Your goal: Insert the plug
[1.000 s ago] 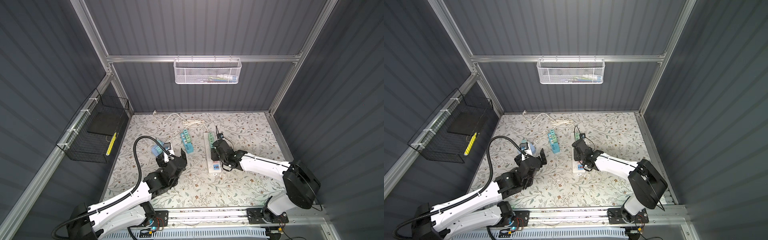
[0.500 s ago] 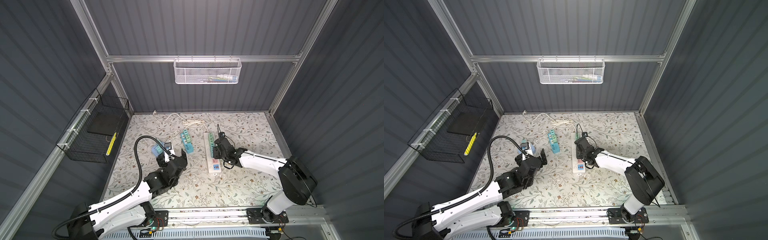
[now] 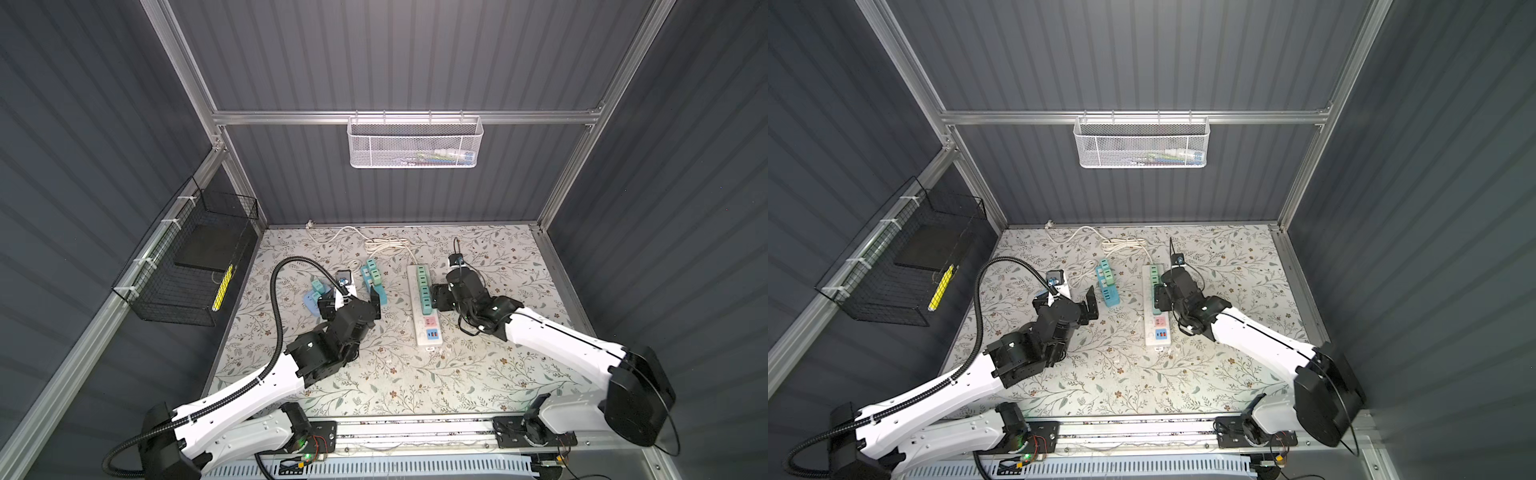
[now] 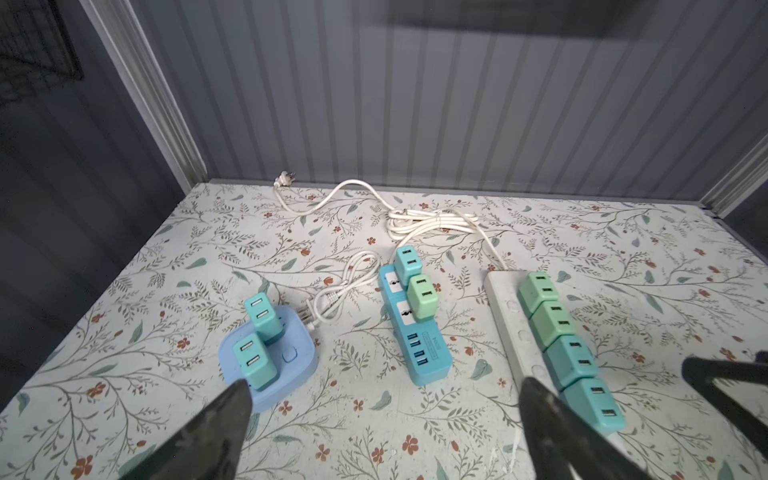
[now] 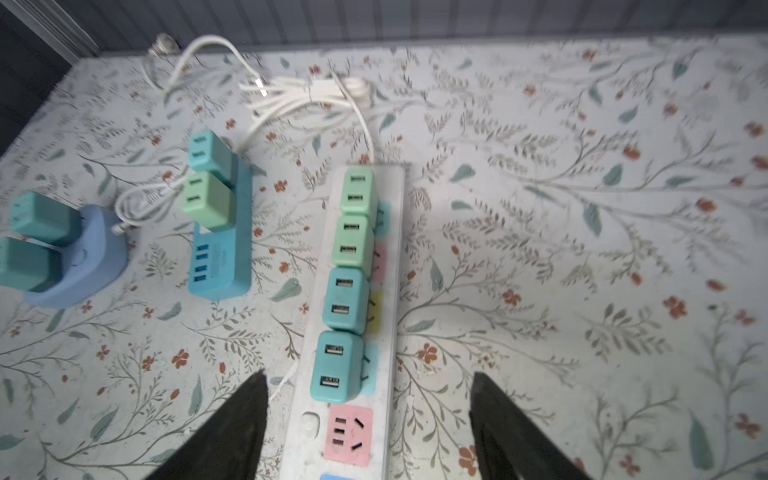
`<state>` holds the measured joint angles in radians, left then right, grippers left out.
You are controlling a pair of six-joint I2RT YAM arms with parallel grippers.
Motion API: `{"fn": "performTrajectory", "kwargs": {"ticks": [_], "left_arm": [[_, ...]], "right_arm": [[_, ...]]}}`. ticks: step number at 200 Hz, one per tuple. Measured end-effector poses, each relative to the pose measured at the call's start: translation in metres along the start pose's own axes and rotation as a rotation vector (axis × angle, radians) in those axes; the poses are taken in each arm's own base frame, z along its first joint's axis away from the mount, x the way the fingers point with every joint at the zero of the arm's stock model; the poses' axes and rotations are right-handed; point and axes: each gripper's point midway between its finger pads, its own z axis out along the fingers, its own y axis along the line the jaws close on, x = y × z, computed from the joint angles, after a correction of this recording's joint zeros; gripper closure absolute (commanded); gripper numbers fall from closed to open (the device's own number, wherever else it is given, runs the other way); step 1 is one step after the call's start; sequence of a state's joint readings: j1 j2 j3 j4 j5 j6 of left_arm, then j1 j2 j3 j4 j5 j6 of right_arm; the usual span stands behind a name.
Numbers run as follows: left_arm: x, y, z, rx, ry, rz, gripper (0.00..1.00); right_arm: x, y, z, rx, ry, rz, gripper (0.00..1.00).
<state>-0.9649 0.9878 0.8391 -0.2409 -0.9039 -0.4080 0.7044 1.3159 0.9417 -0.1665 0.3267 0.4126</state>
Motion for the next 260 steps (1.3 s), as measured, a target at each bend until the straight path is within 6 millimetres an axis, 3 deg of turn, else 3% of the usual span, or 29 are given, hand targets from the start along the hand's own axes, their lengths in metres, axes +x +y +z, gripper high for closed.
{"fn": "performTrajectory", "kwargs": {"ticks": [21, 42, 75, 88, 117, 148, 163, 209, 260], "left_arm": [[-0.012, 0.005, -0.003, -0.026, -0.02, 0.001, 0.0], [-0.006, 0.022, 0.002, -0.079, -0.013, -0.003, 0.0], [0.015, 0.09, 0.044, -0.256, 0.085, -0.123, 0.01], [0.026, 0.117, 0.06, -0.333, 0.128, -0.172, 0.06], [0.06, 0.15, 0.087, -0.434, 0.239, -0.244, 0.36], [0.07, 0.168, 0.099, -0.486, 0.227, -0.342, 0.72], [0.074, 0.177, 0.102, -0.501, 0.202, -0.382, 1.0], [0.109, 0.208, 0.121, -0.55, 0.245, -0.516, 1.0], [0.149, 0.234, 0.134, -0.567, 0.317, -0.657, 1.0]], "right_arm": [[-0.022, 0.001, -0.018, -0.025, -0.074, -0.001, 0.18], [-0.026, 0.0, -0.021, -0.028, -0.085, -0.009, 0.16], [-0.019, 0.001, -0.019, -0.033, -0.068, -0.026, 0.13], [-0.014, -0.001, -0.017, -0.032, -0.057, -0.029, 0.12], [-0.002, -0.005, -0.019, -0.034, -0.039, -0.035, 0.12], [0.004, -0.008, -0.026, -0.046, -0.041, -0.032, 0.11], [0.006, -0.01, -0.029, -0.047, -0.039, -0.032, 0.11], [0.02, -0.021, -0.038, -0.036, -0.024, -0.031, 0.1], [0.018, -0.028, -0.047, -0.033, -0.043, -0.019, 0.09]]}}
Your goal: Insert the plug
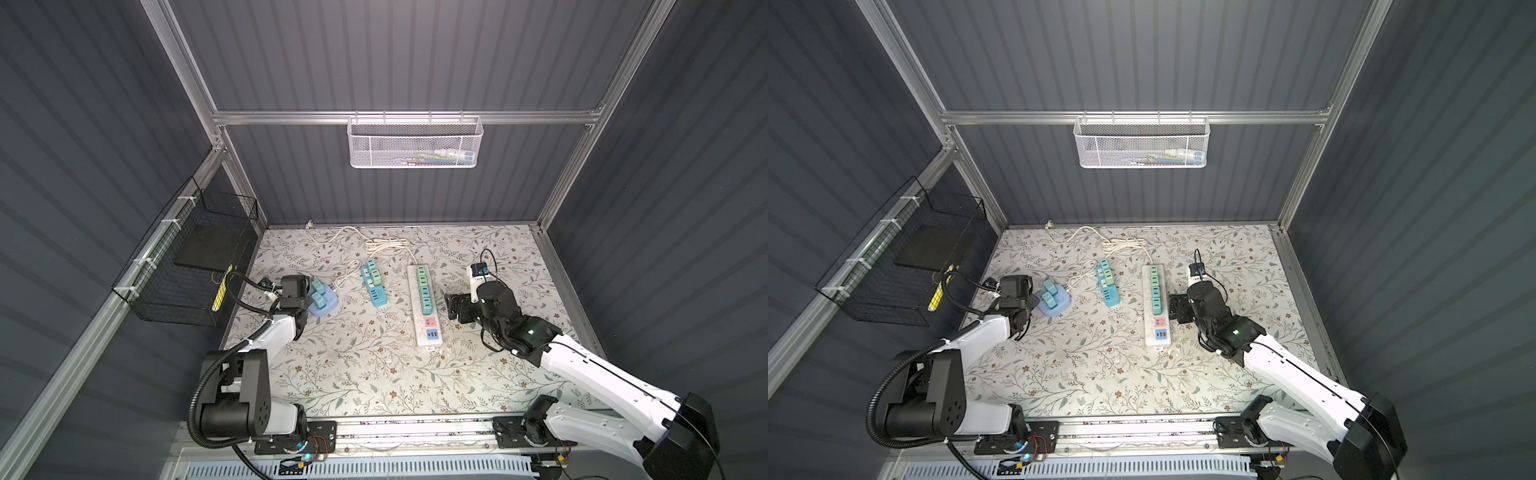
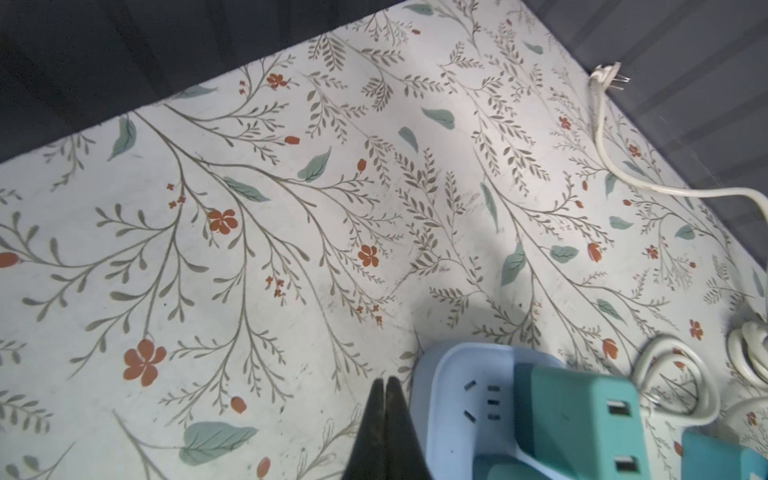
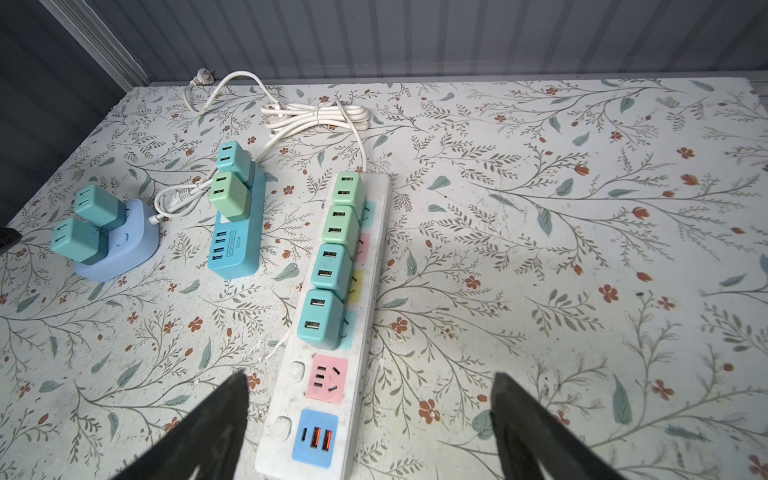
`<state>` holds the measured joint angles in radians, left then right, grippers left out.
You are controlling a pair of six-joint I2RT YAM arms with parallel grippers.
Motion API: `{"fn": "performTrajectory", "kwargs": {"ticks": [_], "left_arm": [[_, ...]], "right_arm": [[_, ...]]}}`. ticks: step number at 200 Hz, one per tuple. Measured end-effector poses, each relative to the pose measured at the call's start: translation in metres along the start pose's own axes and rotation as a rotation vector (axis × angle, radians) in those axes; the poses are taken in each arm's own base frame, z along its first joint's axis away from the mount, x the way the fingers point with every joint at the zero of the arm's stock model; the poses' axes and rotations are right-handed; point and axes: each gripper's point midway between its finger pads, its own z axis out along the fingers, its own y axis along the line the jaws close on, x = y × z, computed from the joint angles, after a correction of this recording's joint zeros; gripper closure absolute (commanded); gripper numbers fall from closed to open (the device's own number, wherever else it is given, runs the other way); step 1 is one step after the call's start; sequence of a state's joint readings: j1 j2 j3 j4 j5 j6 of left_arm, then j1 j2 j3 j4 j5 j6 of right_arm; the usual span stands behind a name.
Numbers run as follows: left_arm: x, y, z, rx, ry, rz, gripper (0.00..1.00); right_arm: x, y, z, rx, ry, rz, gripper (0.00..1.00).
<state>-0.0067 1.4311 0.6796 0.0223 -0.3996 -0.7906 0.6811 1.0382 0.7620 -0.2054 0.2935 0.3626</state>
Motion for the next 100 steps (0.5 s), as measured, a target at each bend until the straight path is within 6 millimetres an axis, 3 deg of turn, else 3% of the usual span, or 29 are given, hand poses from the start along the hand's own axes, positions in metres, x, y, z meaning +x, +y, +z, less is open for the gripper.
{"fn": "performTrajectory", "kwargs": {"ticks": [18, 48, 100], "left_arm": [[0.004, 0.004, 0.016, 0.012, 0.042, -0.036, 1.0], [0.027, 0.003, 0.045, 0.03, 0.145, -0.042, 1.0], [0.028, -0.024, 0.057, 0.138, 0.184, -0.071, 1.0]], "right_arm": [[0.001, -0.002, -0.003, 0.001, -0.004, 0.002, 0.09], [0.0, -0.002, -0.005, 0.0, -0.008, 0.003, 0.09], [-0.002, -0.007, -0.014, 0.007, -0.019, 0.005, 0.08]]}}
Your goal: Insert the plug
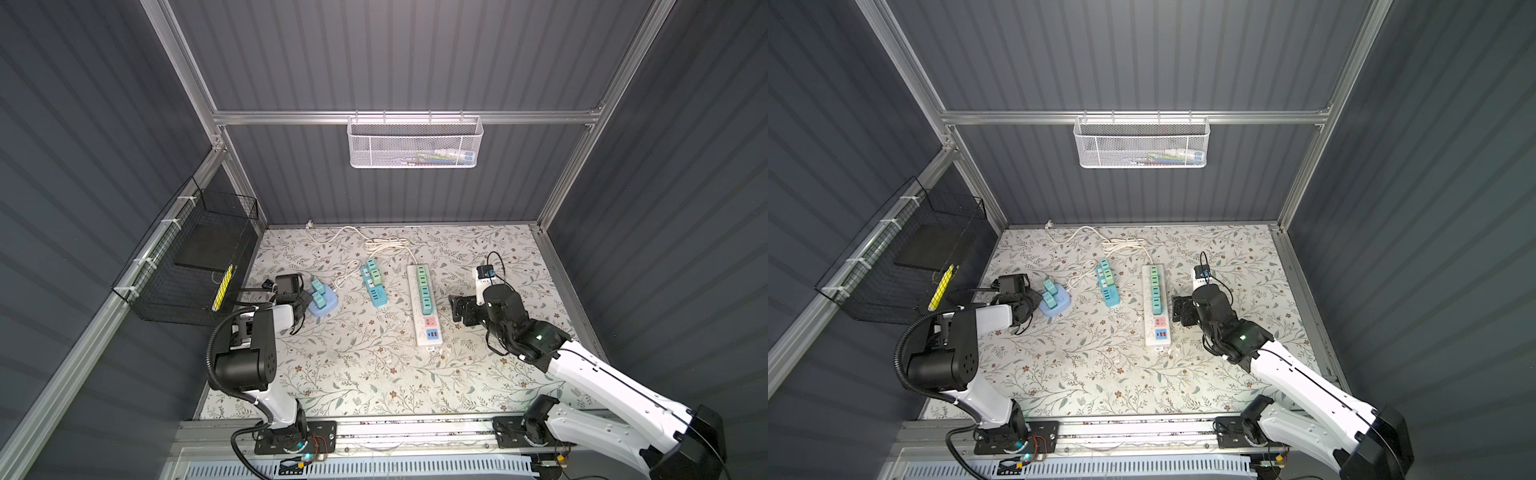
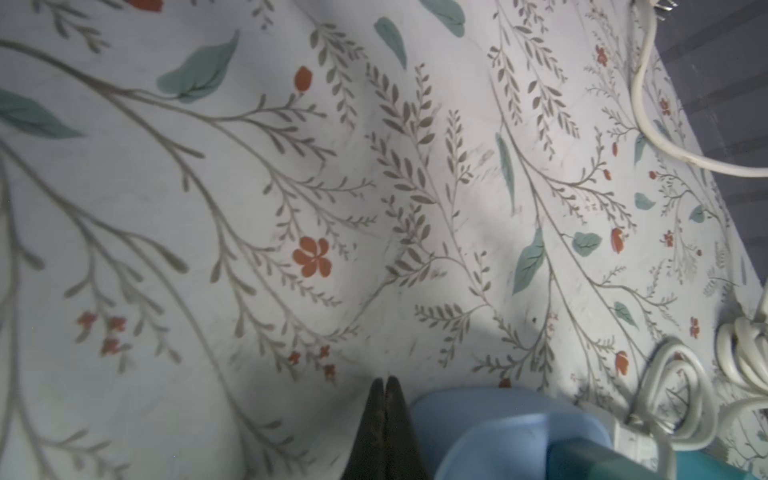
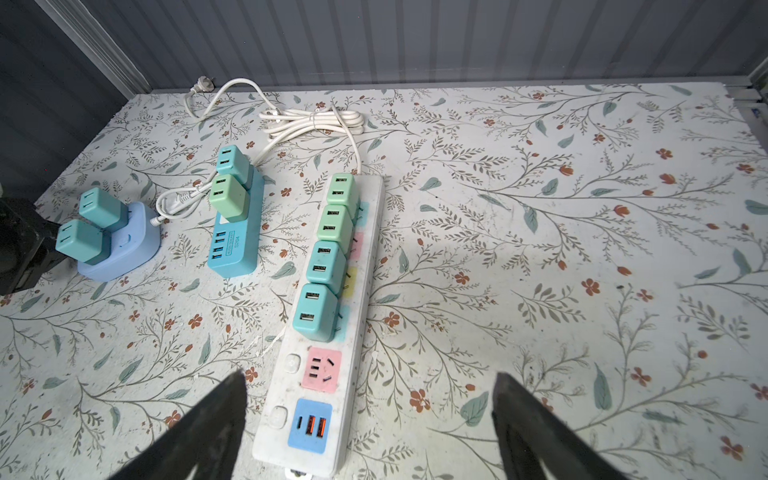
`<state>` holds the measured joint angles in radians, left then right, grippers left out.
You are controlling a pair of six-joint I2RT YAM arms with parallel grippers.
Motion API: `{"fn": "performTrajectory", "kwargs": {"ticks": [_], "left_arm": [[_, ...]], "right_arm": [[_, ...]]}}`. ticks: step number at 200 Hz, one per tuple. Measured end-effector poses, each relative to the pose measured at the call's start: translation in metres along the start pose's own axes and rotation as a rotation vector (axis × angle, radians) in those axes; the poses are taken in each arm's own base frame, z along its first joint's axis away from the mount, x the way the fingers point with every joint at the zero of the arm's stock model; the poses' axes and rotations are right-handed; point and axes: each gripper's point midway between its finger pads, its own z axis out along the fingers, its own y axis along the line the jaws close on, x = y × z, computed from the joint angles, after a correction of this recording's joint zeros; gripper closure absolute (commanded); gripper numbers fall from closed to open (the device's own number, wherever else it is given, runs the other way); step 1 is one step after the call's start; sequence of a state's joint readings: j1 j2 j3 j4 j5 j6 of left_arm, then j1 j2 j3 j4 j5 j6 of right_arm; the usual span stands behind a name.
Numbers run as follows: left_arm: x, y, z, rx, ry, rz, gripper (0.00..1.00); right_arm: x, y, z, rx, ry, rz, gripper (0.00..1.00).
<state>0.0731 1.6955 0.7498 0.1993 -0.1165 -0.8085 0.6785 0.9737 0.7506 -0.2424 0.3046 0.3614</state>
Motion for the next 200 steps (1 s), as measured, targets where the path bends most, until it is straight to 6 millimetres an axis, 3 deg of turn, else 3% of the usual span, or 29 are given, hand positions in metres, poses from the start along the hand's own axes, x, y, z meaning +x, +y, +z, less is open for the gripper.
{"fn": "performTrajectory", "kwargs": {"ticks": [37, 82, 131, 179, 200], "left_arm": [[0.012, -0.029, 0.014, 0.093, 0.039, 0.032, 1.0], [0.062, -0.075, 0.009, 0.181, 0.11, 0.151, 1.0], [0.09, -0.104, 0.009, 0.241, 0.138, 0.21, 1.0], [0.091, -0.106, 0.007, 0.238, 0.125, 0.231, 1.0], [0.075, -0.103, -0.012, 0.199, 0.083, 0.268, 0.99]], "right_arm": [[0.001, -0.003, -0.001, 0.013, 0.004, -0.004, 0.07], [0.002, -0.005, -0.001, 0.023, 0.007, -0.006, 0.07], [0.001, -0.007, -0.004, 0.027, 0.003, -0.006, 0.06], [-0.001, -0.011, -0.005, 0.042, -0.006, -0.006, 0.06], [-0.001, -0.015, -0.006, 0.058, -0.007, -0.008, 0.05]]}}
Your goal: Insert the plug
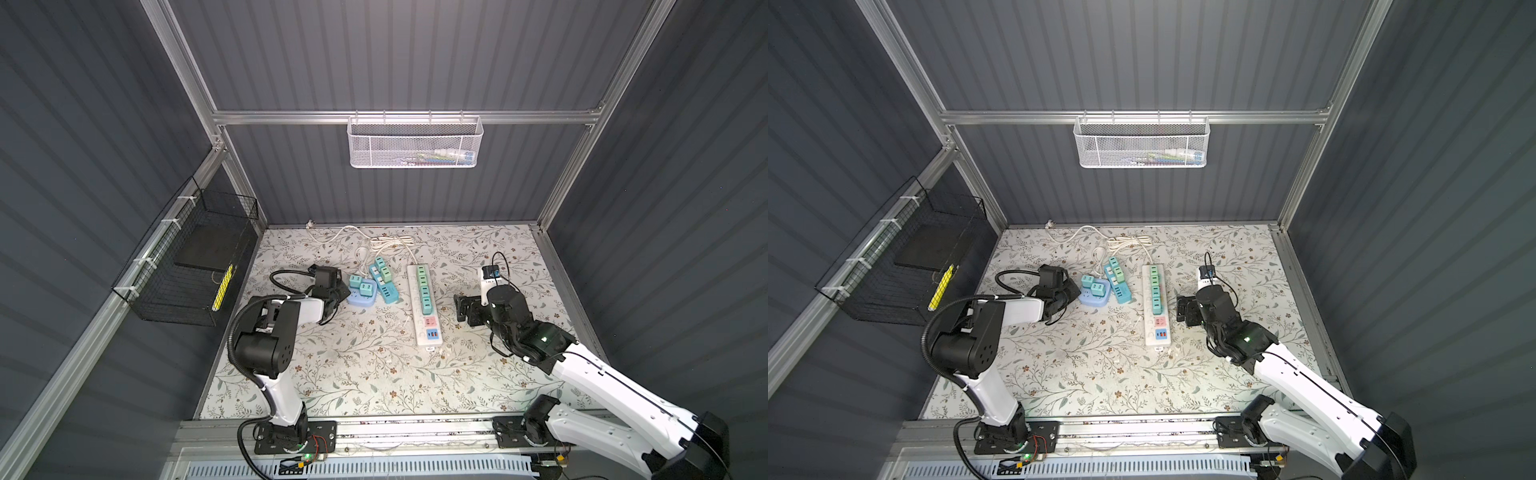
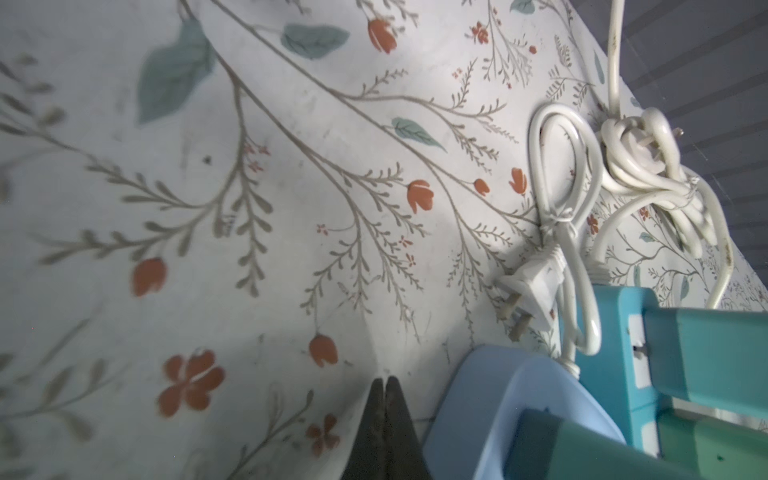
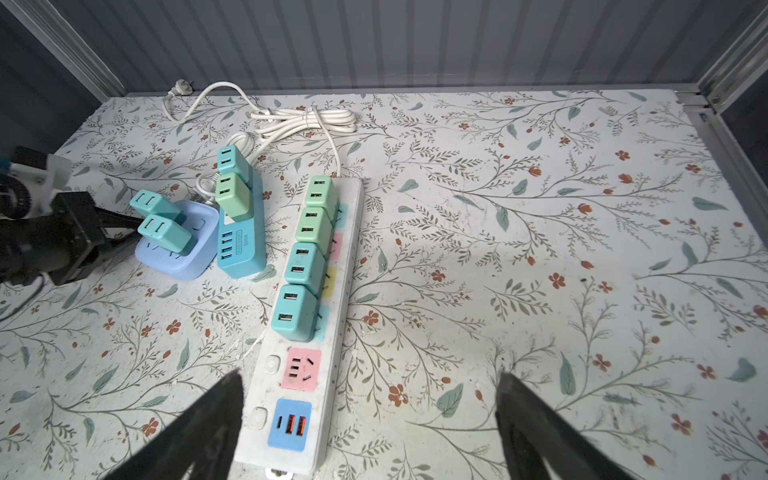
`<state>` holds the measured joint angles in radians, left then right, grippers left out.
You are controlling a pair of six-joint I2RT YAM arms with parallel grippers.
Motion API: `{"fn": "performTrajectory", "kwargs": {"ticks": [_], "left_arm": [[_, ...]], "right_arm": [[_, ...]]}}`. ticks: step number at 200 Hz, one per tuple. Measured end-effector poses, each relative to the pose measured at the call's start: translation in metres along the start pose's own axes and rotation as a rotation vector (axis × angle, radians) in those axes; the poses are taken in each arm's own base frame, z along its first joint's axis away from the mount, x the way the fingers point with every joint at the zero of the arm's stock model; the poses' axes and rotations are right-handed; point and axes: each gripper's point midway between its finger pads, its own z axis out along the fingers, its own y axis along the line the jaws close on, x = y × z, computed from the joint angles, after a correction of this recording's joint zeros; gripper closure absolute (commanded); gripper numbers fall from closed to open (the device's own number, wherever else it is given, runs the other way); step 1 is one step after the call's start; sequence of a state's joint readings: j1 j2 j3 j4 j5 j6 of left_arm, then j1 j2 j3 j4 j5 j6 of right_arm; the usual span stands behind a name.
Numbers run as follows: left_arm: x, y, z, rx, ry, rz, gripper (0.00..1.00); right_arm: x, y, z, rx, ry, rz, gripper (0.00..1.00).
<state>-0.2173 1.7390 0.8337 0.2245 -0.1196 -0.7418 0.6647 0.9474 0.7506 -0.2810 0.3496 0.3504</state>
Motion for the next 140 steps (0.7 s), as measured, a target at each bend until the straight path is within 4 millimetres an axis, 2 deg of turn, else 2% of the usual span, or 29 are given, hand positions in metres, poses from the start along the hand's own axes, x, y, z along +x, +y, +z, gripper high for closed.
{"fn": "performTrajectory", "kwargs": {"ticks": [9, 20, 25, 29, 30, 32, 56, 86, 100, 114, 131, 140], "left_arm": [[-0.012, -0.003, -0.016, -0.004, -0.034, 0.019, 0.87], [-0.032, -0.01, -0.041, -0.002, -0.096, 0.046, 0.61], [-0.039, -0.013, -0.051, 0.0, -0.122, 0.055, 0.43], [-0.047, -0.015, -0.062, 0.002, -0.15, 0.067, 0.1], [-0.05, -0.016, -0.065, 0.003, -0.158, 0.07, 0.05], [-0.053, -0.017, -0.07, 0.003, -0.172, 0.073, 0.01], [-0.081, -0.025, -0.12, 0.016, -0.282, 0.13, 0.0], [-0.092, -0.023, -0.152, 0.002, -0.34, 0.17, 0.0], [-0.093, -0.016, -0.157, -0.03, -0.351, 0.178, 0.0], [-0.089, -0.012, -0.155, -0.039, -0.359, 0.218, 0.0], [-0.073, -0.011, -0.144, -0.007, -0.338, 0.354, 0.0], [-0.064, -0.009, -0.136, 0.003, -0.318, 0.423, 0.0]], "right_arm": [[-0.001, -0.002, -0.001, 0.006, -0.006, 0.001, 0.04], [-0.004, -0.004, -0.003, 0.016, -0.018, 0.002, 0.02], [-0.006, -0.006, -0.004, 0.021, -0.025, 0.001, 0.01], [-0.007, -0.007, -0.005, 0.027, -0.032, 0.003, 0.01], [-0.008, -0.007, -0.005, 0.029, -0.034, 0.003, 0.01], [-0.008, -0.008, -0.005, 0.032, -0.036, 0.001, 0.01], [-0.018, -0.017, -0.009, 0.081, -0.076, 0.007, 0.01], [-0.034, -0.02, -0.01, 0.109, -0.139, 0.004, 0.01], [-0.04, -0.017, -0.004, 0.11, -0.175, -0.021, 0.01], [-0.036, -0.02, 0.007, 0.144, -0.177, -0.049, 0.01], [-0.024, -0.028, 0.024, 0.169, -0.155, -0.084, 0.01], [-0.017, -0.039, 0.03, 0.181, -0.15, -0.081, 0.01]]}}
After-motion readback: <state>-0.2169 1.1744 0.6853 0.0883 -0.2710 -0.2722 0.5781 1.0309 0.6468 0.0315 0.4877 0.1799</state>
